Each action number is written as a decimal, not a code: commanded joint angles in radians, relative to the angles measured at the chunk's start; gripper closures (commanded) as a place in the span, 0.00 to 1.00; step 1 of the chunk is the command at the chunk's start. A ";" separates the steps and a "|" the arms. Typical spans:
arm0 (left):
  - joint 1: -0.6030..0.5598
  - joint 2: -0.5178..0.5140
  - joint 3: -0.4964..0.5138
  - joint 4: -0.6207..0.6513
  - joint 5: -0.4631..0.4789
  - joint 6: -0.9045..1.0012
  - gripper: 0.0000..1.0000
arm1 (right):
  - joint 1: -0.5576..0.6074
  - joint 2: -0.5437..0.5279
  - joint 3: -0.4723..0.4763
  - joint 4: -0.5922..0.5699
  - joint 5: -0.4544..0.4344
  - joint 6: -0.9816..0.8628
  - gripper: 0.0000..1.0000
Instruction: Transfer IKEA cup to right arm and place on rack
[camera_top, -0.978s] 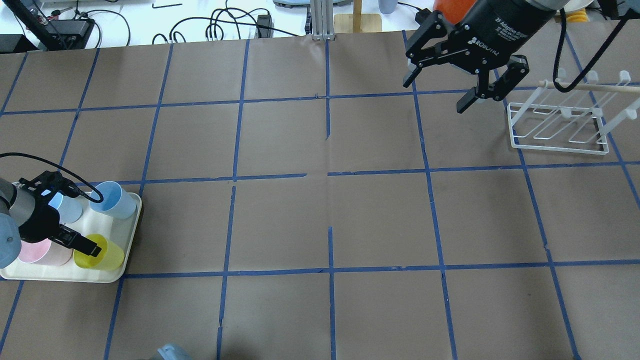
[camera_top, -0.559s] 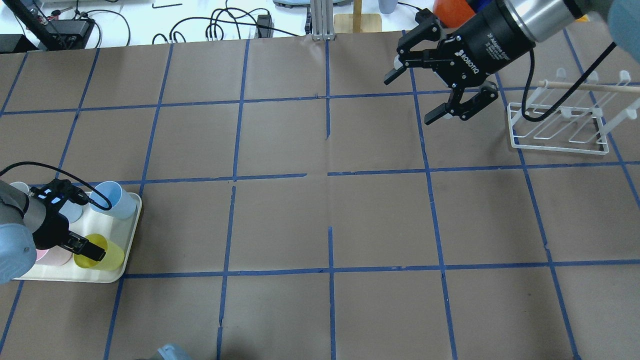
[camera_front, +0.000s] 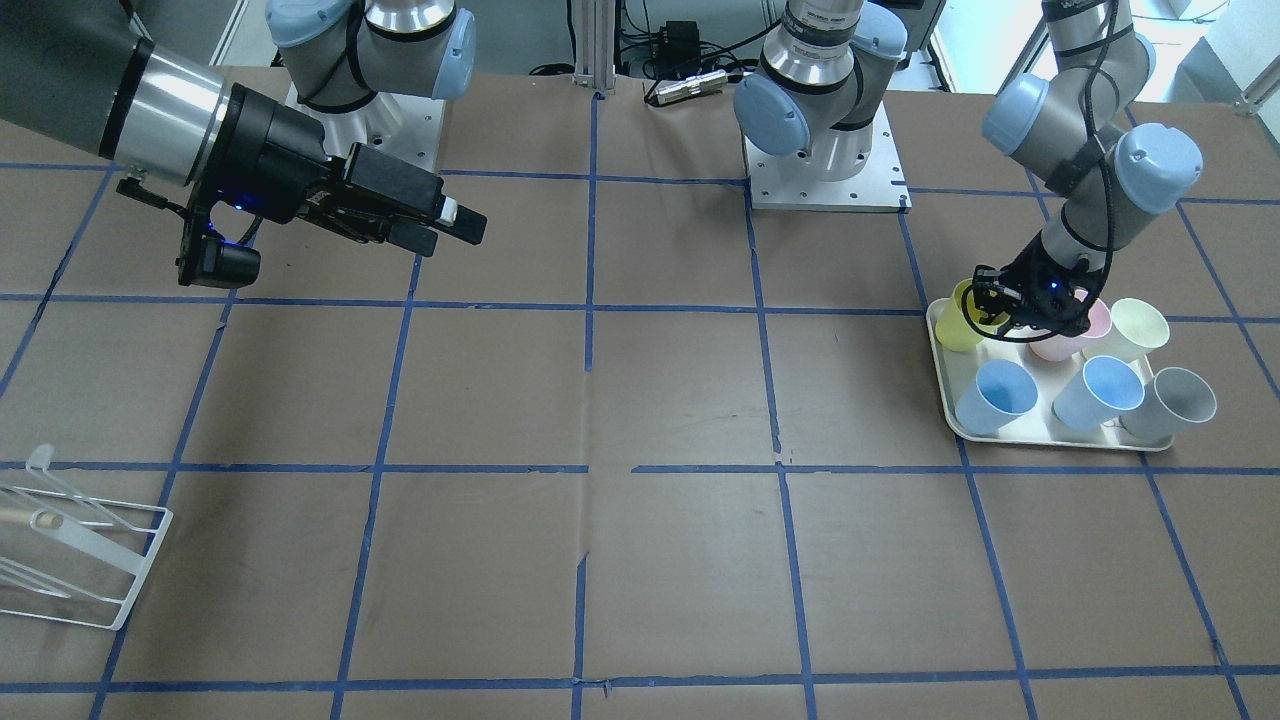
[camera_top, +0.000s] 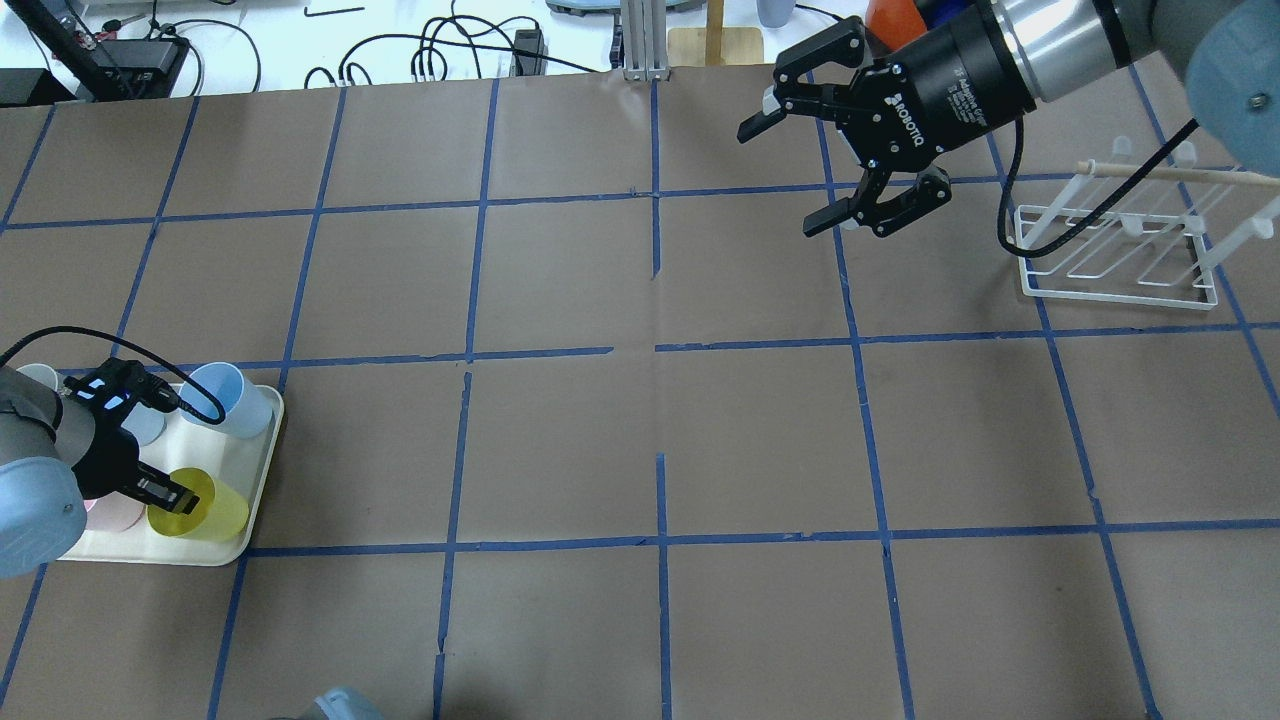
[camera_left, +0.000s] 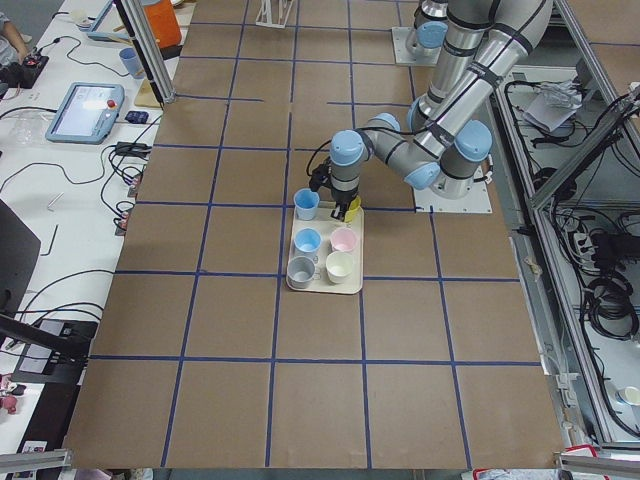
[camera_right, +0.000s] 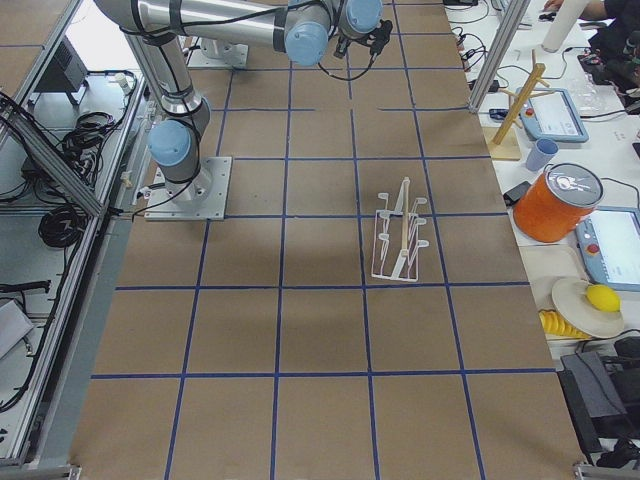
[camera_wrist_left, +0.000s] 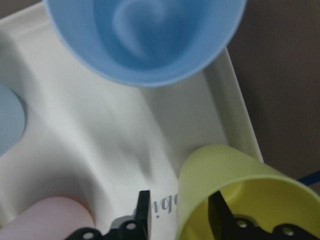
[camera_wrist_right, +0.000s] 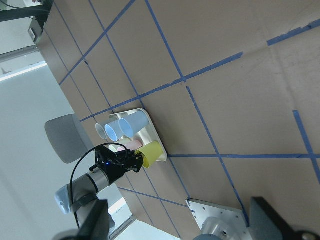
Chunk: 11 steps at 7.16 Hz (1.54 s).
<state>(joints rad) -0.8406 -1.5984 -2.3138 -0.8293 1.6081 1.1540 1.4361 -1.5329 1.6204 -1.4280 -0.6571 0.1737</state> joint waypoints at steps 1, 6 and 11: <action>0.000 0.038 0.020 -0.029 -0.023 0.001 1.00 | 0.000 0.000 0.001 0.004 0.054 0.020 0.00; -0.023 0.205 0.485 -0.941 -0.614 -0.135 1.00 | -0.055 -0.010 0.174 0.027 0.434 0.041 0.00; -0.349 0.238 0.467 -0.968 -1.320 -0.618 1.00 | -0.016 -0.059 0.230 0.032 0.568 0.329 0.00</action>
<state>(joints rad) -1.1152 -1.3634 -1.8310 -1.7980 0.4780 0.6495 1.3982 -1.5806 1.8485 -1.3961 -0.0940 0.4231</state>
